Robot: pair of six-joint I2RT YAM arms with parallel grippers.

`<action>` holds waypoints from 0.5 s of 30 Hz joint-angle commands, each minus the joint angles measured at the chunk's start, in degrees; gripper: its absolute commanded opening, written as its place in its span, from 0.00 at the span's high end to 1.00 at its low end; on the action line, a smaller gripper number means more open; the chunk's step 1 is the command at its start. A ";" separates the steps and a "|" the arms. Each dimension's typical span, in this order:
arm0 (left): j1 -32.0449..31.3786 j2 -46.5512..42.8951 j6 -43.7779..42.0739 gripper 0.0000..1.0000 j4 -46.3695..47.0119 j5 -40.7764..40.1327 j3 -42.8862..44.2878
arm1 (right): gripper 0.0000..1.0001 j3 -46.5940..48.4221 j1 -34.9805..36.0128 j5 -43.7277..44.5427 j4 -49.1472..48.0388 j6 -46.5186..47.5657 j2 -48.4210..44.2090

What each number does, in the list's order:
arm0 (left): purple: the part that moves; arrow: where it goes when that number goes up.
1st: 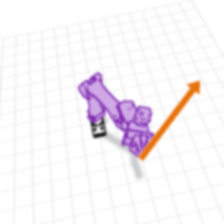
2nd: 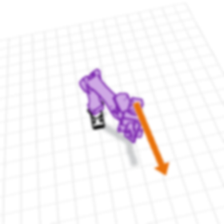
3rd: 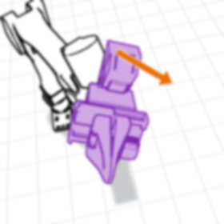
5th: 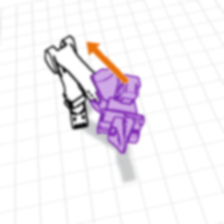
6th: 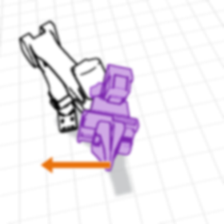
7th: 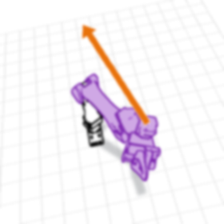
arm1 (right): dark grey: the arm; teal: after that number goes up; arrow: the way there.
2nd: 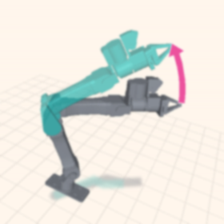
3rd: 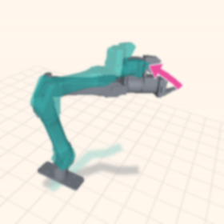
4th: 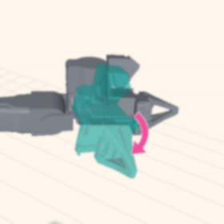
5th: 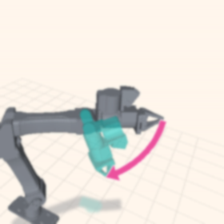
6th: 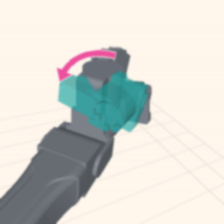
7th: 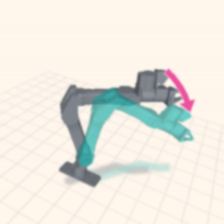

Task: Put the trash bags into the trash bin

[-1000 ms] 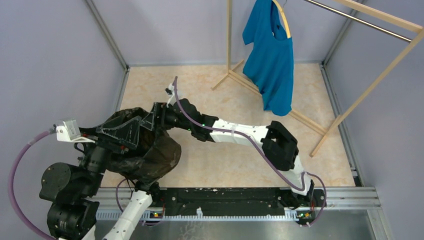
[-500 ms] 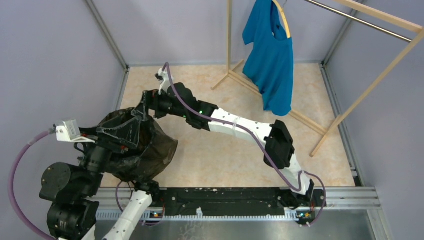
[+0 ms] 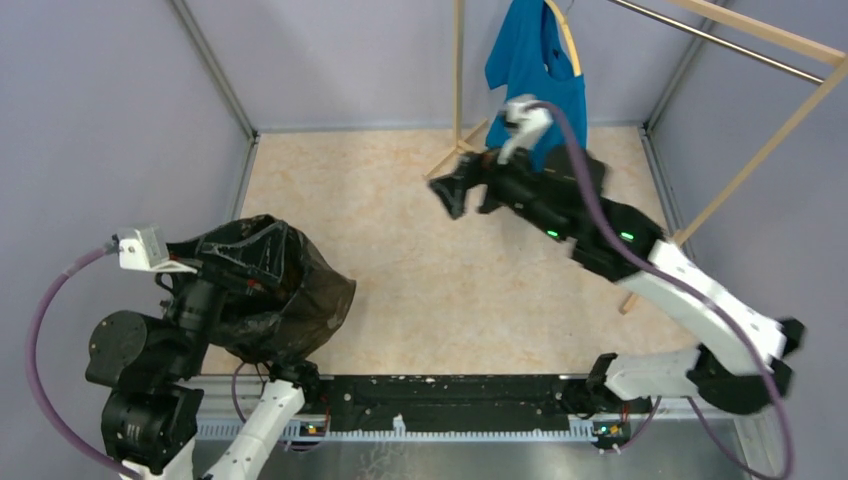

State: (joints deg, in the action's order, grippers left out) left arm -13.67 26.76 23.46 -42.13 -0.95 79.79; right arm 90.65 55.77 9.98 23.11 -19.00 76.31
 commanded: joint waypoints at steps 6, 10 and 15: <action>0.14 9.25 -5.70 0.01 9.76 0.57 1.69 | 0.01 -1.28 0.66 23.08 15.02 12.93 -28.13; 0.14 12.00 -6.53 0.01 11.22 0.66 3.65 | 0.01 1.22 0.66 27.46 17.88 13.54 -31.97; 0.14 13.54 -6.68 0.01 11.76 2.41 5.10 | 0.01 0.70 0.69 30.15 18.84 13.11 -33.38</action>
State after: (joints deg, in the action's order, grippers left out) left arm -13.67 39.88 18.20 -34.54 -0.71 81.93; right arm 91.96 56.12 35.83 38.24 -7.40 42.54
